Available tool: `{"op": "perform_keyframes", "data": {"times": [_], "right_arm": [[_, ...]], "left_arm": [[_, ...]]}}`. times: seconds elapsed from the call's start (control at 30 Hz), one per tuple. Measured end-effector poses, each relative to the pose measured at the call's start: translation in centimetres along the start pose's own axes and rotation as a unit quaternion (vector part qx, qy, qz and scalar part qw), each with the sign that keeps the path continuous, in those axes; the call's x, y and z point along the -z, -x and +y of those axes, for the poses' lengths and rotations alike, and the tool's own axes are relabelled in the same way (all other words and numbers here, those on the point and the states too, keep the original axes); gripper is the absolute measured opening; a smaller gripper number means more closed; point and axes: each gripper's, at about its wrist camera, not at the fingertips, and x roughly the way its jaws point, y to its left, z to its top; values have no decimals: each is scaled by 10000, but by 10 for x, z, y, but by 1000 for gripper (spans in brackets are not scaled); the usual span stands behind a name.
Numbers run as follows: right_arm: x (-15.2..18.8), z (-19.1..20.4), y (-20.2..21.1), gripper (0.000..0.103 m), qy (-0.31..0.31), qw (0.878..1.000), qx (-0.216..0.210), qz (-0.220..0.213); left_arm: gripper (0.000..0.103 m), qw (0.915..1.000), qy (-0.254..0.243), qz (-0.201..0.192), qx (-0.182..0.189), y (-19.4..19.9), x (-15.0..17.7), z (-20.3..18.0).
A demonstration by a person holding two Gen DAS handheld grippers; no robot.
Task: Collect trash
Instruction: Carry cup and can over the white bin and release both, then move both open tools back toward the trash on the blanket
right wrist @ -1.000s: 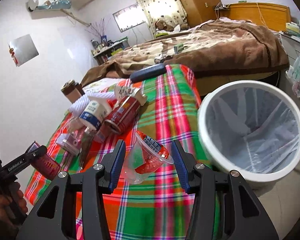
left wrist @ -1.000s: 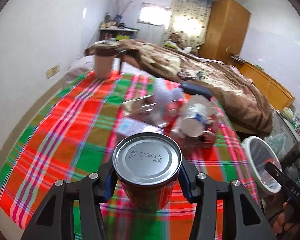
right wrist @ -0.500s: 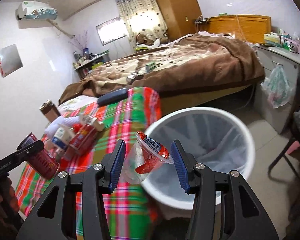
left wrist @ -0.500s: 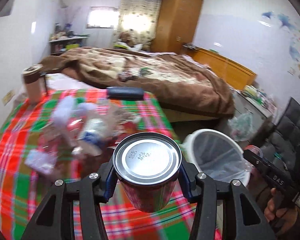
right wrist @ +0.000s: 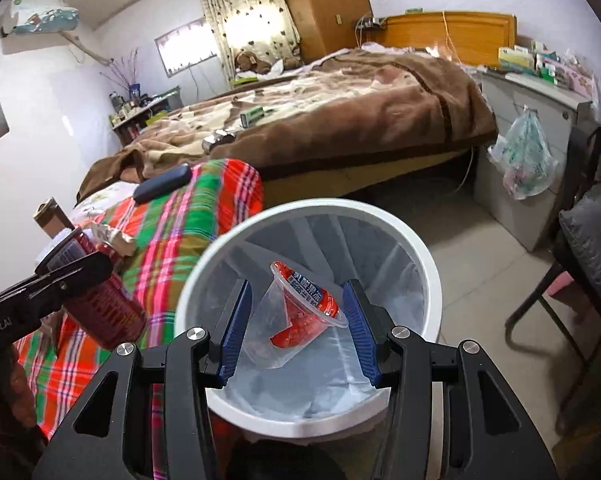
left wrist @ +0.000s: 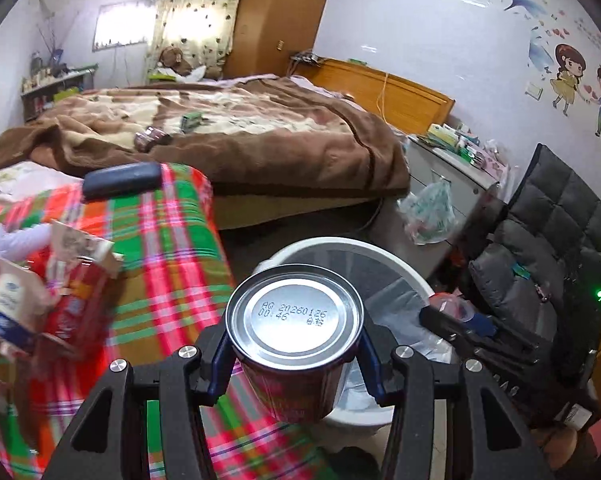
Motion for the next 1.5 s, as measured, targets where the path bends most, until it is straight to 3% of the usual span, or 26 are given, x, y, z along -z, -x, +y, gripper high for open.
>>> {"op": "perform_keyframes", "data": {"times": [0.33,0.4,0.47,0.53,1.5], "right_arm": [[1,-16,-19,50,89,9993,201,309],[2,-18,-18,54,69,9991,289,308],[2,-18,-17,64,25,9993,249,292],[2,-19,-15,64,2,9993,267,277],[9,37,10,64,217,9996,-60,-186]], "left_arm": [[53,9994,-166,286,75,-38,3,-19],[57,9994,-159,287,77,-38,4,-18],[61,9996,-170,230,38,-36,4,-16],[61,9997,-136,215,35,-34,3,-14],[62,9960,372,-306,-751,59,27,51]]}}
